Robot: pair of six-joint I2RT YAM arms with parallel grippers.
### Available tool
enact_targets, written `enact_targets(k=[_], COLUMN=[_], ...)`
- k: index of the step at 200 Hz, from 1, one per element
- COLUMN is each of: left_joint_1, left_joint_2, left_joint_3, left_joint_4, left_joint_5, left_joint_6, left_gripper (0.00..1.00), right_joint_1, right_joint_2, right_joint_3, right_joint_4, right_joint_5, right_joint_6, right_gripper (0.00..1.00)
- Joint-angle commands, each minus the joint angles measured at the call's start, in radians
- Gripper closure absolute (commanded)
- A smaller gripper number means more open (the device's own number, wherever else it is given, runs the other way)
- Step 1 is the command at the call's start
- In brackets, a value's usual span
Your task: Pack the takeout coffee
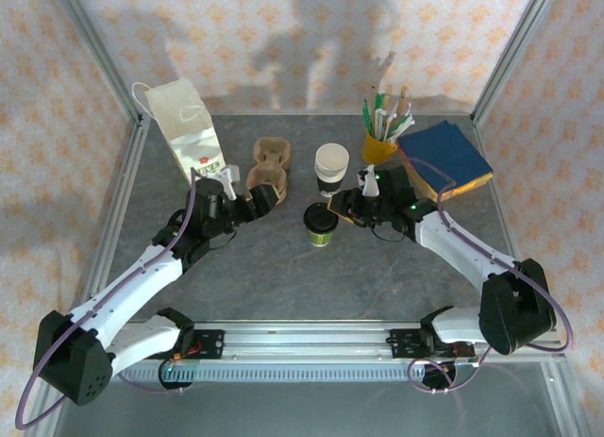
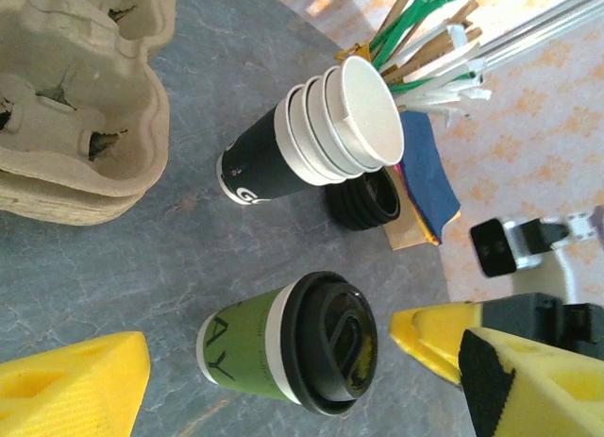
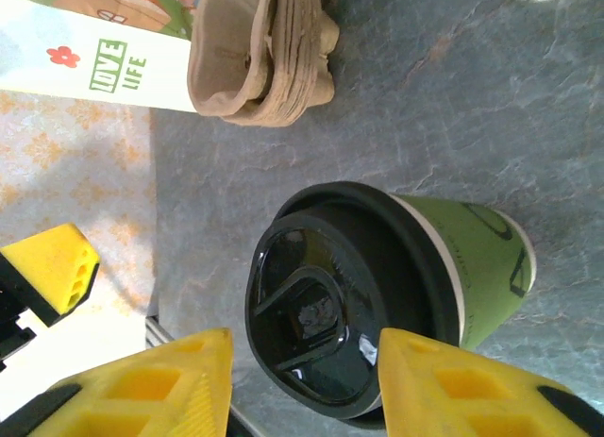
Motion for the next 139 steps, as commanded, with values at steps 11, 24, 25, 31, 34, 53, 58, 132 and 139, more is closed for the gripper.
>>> enact_targets(k=[11, 24, 25, 31, 34, 53, 58, 132, 139], left_joint_1=[-0.039, -0.062, -0.064, -0.071, -0.073, -0.081, -0.082, -0.091, -0.091], left_joint_2=[0.123, 0.186, 0.190, 0.215, 0.231, 0.312, 0.328, 0.458, 0.466], left_joint_3=[0.043, 0.068, 0.069, 0.080, 0.082, 0.110, 0.118, 0.161, 0.164], left_joint_4=[0.019, 0.020, 0.022, 0.029, 0.035, 0.060, 0.065, 0.138, 0.140], left_joint_5=[0.066, 0.066, 0.067, 0.080, 0.087, 0.136, 0.147, 0.215, 0.214], left_joint_6=[0.113, 0.141, 0.144, 0.154, 0.158, 0.179, 0.181, 0.181, 0.181], left_gripper=[0.10, 0.08, 0.08, 0.07, 0.07, 0.05, 0.06, 0.10, 0.11], right_joint_1=[0.004, 0.001, 0.001, 0.000, -0.001, -0.005, -0.005, -0.007, -0.007], right_joint_2=[-0.053, -0.060, -0.060, -0.061, -0.061, -0.060, -0.058, -0.001, 0.005], right_joint_3=[0.017, 0.000, -0.001, -0.011, -0.017, -0.043, -0.048, -0.067, -0.067], right_joint_4=[-0.077, -0.076, -0.075, -0.068, -0.063, -0.034, -0.029, 0.026, 0.030], right_joint_5=[0.102, 0.111, 0.111, 0.103, 0.099, 0.080, 0.081, 0.051, 0.049], right_joint_6=[-0.067, -0.070, -0.071, -0.071, -0.071, -0.073, -0.074, -0.093, -0.094], right_gripper=[0.44, 0.42, 0.42, 0.42, 0.42, 0.42, 0.42, 0.43, 0.44])
